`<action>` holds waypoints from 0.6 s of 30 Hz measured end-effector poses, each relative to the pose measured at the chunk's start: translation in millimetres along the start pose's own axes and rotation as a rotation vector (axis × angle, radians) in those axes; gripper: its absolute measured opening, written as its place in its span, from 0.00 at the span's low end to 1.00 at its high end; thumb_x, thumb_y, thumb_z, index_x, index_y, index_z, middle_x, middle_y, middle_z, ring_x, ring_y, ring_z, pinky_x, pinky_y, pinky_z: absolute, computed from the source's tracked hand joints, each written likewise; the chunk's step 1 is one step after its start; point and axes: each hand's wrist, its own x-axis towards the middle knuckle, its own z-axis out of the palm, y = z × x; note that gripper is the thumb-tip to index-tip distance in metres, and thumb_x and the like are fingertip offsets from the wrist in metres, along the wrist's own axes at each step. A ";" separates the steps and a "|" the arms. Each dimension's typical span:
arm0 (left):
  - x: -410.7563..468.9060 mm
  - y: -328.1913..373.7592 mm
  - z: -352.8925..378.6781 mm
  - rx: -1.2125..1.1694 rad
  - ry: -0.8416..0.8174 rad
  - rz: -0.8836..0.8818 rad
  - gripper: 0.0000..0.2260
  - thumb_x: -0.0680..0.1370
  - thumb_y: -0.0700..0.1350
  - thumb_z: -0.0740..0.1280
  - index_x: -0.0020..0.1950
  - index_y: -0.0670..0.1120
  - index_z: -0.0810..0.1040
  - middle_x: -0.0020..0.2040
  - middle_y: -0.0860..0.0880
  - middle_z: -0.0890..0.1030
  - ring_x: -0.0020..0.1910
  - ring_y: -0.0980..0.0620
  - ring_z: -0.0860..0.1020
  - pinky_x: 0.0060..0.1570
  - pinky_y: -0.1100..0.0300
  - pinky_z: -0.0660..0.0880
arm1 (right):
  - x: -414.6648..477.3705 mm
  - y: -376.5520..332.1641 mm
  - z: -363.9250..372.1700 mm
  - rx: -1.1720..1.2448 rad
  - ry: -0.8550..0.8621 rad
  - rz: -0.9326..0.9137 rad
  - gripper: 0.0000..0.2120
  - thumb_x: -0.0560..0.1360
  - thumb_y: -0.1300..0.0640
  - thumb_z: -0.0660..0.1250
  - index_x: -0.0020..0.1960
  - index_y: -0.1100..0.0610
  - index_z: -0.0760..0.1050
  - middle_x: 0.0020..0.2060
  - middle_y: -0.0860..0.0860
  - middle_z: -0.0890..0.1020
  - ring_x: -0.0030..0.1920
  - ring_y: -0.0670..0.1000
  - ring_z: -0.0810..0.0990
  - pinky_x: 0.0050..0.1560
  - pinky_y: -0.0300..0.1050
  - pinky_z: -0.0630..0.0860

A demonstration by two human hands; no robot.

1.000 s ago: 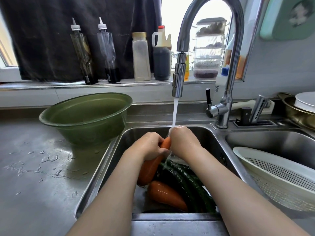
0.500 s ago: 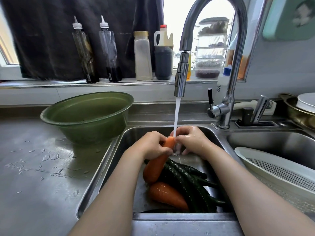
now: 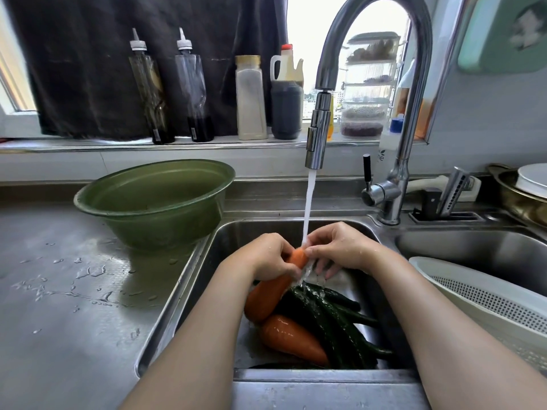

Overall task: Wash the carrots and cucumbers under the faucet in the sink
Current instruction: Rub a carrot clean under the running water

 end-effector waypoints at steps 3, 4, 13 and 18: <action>0.4 0.7 1.1 0.034 -0.027 -0.013 0.04 0.73 0.55 0.78 0.42 0.57 0.86 0.36 0.56 0.84 0.41 0.55 0.83 0.46 0.56 0.81 | 2.2 1.3 -2.7 -0.026 -0.039 0.022 0.04 0.81 0.65 0.68 0.54 0.64 0.80 0.38 0.58 0.84 0.33 0.50 0.84 0.35 0.44 0.84; 0.5 1.7 1.3 0.046 -0.031 -0.011 0.04 0.73 0.54 0.78 0.40 0.57 0.85 0.36 0.56 0.84 0.41 0.55 0.83 0.45 0.57 0.81 | 2.4 1.3 -3.5 -0.026 -0.056 0.026 0.03 0.81 0.66 0.67 0.53 0.63 0.80 0.37 0.59 0.83 0.33 0.50 0.84 0.36 0.44 0.85; 1.3 0.9 3.9 0.095 -0.046 -0.029 0.07 0.72 0.56 0.78 0.47 0.57 0.87 0.40 0.54 0.85 0.45 0.53 0.83 0.51 0.53 0.82 | 5.1 2.6 -0.7 0.005 -0.155 0.068 0.05 0.84 0.67 0.62 0.50 0.62 0.74 0.36 0.57 0.76 0.32 0.51 0.81 0.38 0.51 0.86; 2.9 2.5 5.4 0.089 0.007 -0.031 0.06 0.72 0.56 0.77 0.45 0.56 0.86 0.38 0.53 0.84 0.43 0.52 0.83 0.49 0.51 0.82 | 9.0 -2.5 6.0 -0.036 -0.129 0.143 0.09 0.86 0.61 0.56 0.48 0.58 0.70 0.36 0.56 0.72 0.29 0.50 0.72 0.31 0.52 0.84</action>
